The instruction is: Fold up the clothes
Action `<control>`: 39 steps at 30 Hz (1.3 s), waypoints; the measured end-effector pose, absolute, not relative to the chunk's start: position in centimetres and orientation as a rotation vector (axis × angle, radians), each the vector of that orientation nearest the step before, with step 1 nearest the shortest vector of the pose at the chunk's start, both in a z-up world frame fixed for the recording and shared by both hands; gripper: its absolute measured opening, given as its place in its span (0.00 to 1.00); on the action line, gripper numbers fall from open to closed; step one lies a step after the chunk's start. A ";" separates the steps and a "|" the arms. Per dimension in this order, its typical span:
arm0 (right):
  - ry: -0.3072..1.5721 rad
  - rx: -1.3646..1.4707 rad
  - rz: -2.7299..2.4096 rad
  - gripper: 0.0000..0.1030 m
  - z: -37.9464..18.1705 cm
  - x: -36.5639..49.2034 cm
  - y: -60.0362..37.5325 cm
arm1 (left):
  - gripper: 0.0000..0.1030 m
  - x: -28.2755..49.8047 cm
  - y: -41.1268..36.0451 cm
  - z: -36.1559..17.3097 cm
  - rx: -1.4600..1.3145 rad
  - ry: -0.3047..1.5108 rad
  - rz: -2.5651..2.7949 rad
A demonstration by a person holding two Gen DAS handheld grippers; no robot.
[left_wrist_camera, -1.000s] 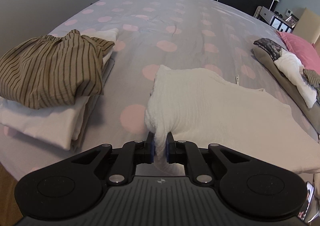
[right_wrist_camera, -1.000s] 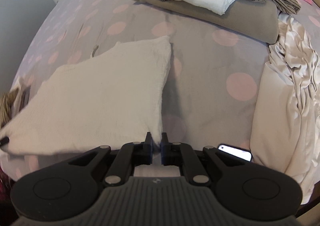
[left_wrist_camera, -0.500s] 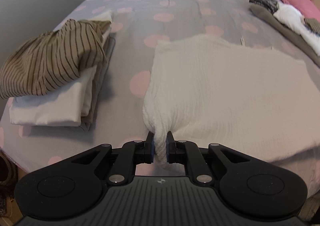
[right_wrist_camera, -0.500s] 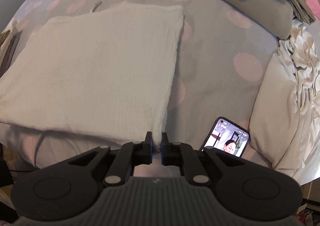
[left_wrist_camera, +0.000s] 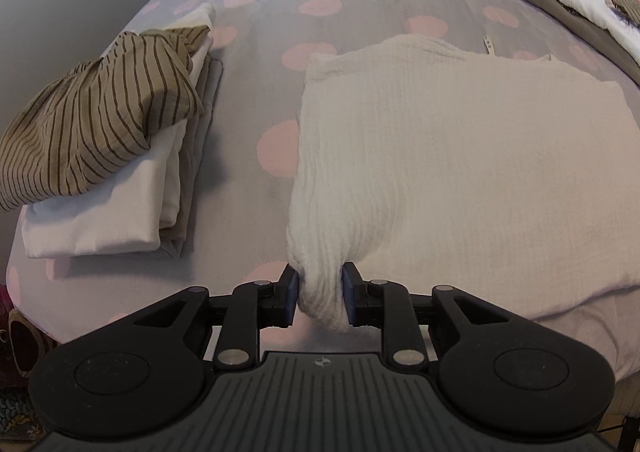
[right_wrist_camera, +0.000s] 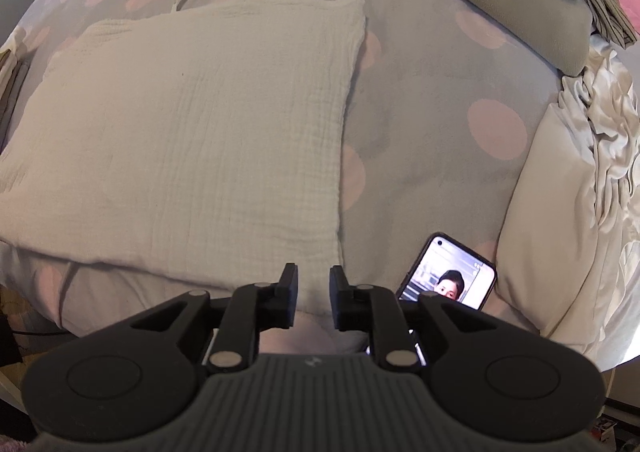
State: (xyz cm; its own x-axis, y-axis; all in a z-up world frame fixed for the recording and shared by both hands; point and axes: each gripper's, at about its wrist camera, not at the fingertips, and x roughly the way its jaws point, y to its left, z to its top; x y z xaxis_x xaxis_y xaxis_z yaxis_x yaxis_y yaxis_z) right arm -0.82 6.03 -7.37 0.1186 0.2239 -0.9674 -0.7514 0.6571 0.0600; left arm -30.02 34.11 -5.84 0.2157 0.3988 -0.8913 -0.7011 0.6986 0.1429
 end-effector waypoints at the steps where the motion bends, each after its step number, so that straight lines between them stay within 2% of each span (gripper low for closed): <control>1: 1.253 -0.510 0.762 0.20 -7.2 -0.8 6.0 | 0.25 -30.0 34.2 -5.6 -0.318 1.101 0.788; 4: 1.239 -0.494 0.756 0.24 -6.7 -0.1 6.2 | 0.27 -29.8 34.4 -4.6 -0.283 1.065 0.817; 8: 1.231 -0.453 0.732 0.25 -6.4 1.2 6.3 | 0.39 -29.5 34.7 -3.5 -0.244 1.006 0.847; 11: 1.233 -0.425 0.722 0.26 -6.4 2.0 6.5 | 0.39 -28.8 35.2 -3.5 -0.261 0.987 0.833; 21: 1.198 -0.284 0.767 0.44 -7.3 4.6 9.7 | 0.40 -25.1 36.5 -5.3 -0.306 0.931 0.764; 28: 1.190 -0.141 0.751 0.49 -9.5 8.3 11.7 | 0.40 -22.3 38.2 -7.8 -0.364 0.930 0.722; 33: 1.196 -0.045 0.726 0.60 -11.0 10.9 12.7 | 0.40 -20.1 39.4 -9.0 -0.405 0.933 0.713; 39: 1.252 0.012 0.698 0.60 -13.4 13.0 14.6 | 0.40 -17.9 40.4 -9.6 -0.446 0.933 0.708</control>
